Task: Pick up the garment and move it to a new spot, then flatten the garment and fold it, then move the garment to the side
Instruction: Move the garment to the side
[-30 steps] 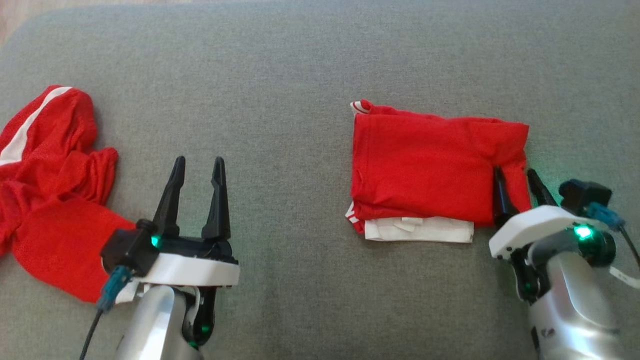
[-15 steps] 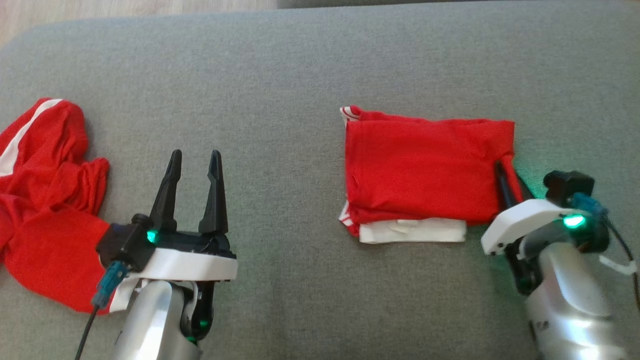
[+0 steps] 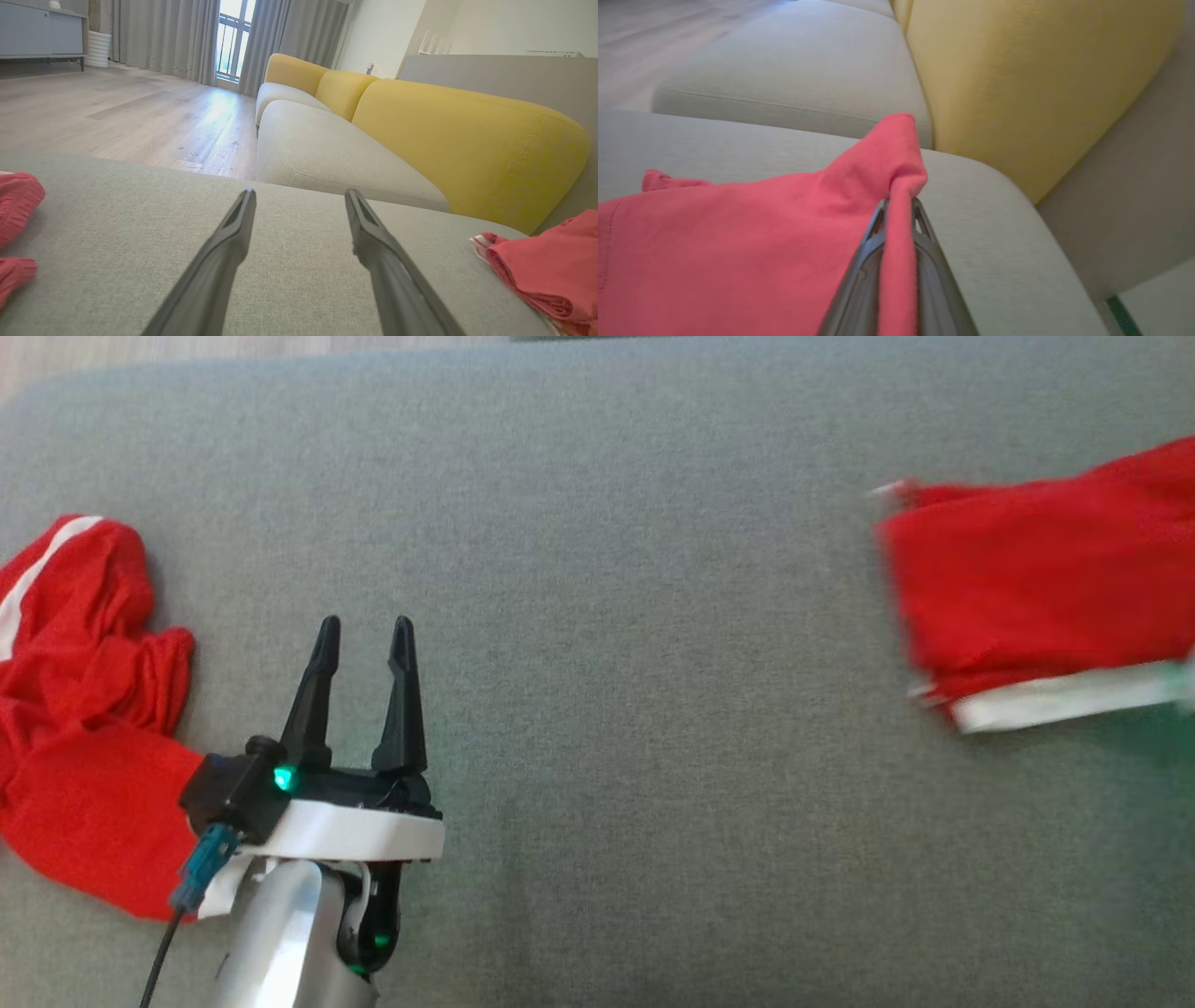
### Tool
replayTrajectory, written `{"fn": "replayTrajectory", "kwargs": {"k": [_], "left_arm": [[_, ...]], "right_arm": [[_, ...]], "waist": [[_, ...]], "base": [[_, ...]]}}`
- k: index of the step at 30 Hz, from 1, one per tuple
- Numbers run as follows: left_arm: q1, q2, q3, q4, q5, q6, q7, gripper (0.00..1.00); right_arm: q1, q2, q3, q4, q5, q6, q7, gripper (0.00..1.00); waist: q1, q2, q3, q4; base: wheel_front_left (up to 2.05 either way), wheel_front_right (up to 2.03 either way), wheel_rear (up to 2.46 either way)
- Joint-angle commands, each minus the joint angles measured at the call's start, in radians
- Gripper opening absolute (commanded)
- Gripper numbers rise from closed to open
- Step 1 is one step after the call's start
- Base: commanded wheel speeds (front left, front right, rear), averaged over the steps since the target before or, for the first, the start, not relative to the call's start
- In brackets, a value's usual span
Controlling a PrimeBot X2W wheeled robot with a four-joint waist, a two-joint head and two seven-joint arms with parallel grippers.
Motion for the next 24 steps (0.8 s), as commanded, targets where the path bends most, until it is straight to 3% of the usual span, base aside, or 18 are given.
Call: {"fn": "replayTrajectory", "kwargs": {"k": [1,5,10,20,21,22,23,24], "left_arm": [[-0.025,0.004,0.026,-0.033,-0.001,-0.005,-0.006,1.00],[-0.046,0.004,0.012,-0.034,-0.003,-0.005,-0.006,1.00],[-0.062,0.004,0.013,-0.034,-0.002,-0.005,-0.006,1.00],[-0.076,0.004,0.019,-0.033,-0.005,-0.006,-0.006,1.00],[-0.077,0.004,0.018,-0.032,-0.005,-0.006,-0.006,1.00],[-0.077,0.004,0.019,-0.030,-0.006,-0.006,-0.006,1.00],[-0.078,0.004,0.019,-0.028,-0.006,-0.006,-0.006,1.00],[-0.079,0.004,0.019,-0.026,-0.007,-0.006,-0.006,1.00]], "right_arm": [[-0.038,-0.063,-0.006,-0.016,0.010,0.007,0.004,0.00],[-0.083,-0.162,-0.056,0.039,0.019,0.007,0.003,0.00],[-0.136,-0.230,-0.094,0.100,-0.004,0.007,-0.008,0.00],[-0.206,-0.242,-0.178,0.181,-0.062,0.007,-0.044,0.00],[-0.209,-0.238,-0.183,0.186,-0.066,0.007,-0.046,0.19],[-0.212,-0.232,-0.189,0.191,-0.070,0.007,-0.047,0.92],[-0.216,-0.225,-0.197,0.194,-0.072,0.007,-0.050,1.00],[-0.218,-0.218,-0.201,0.196,-0.076,0.007,-0.053,1.00]], "waist": [[0.0000,0.0000,0.020,0.011],[0.0000,0.0000,0.054,0.031],[0.0000,0.0000,0.089,0.047],[0.0000,0.0000,0.116,0.047],[0.0000,0.0000,0.115,0.046],[0.0000,0.0000,0.113,0.044],[0.0000,0.0000,0.111,0.041],[0.0000,0.0000,0.108,0.039]], "base": [[0.00,0.00,0.00],[0.00,0.00,0.00],[0.00,0.00,0.00],[0.00,0.00,0.00],[0.00,0.00,0.00],[0.00,0.00,0.00],[0.00,0.00,0.00],[0.00,0.00,0.00]]}}
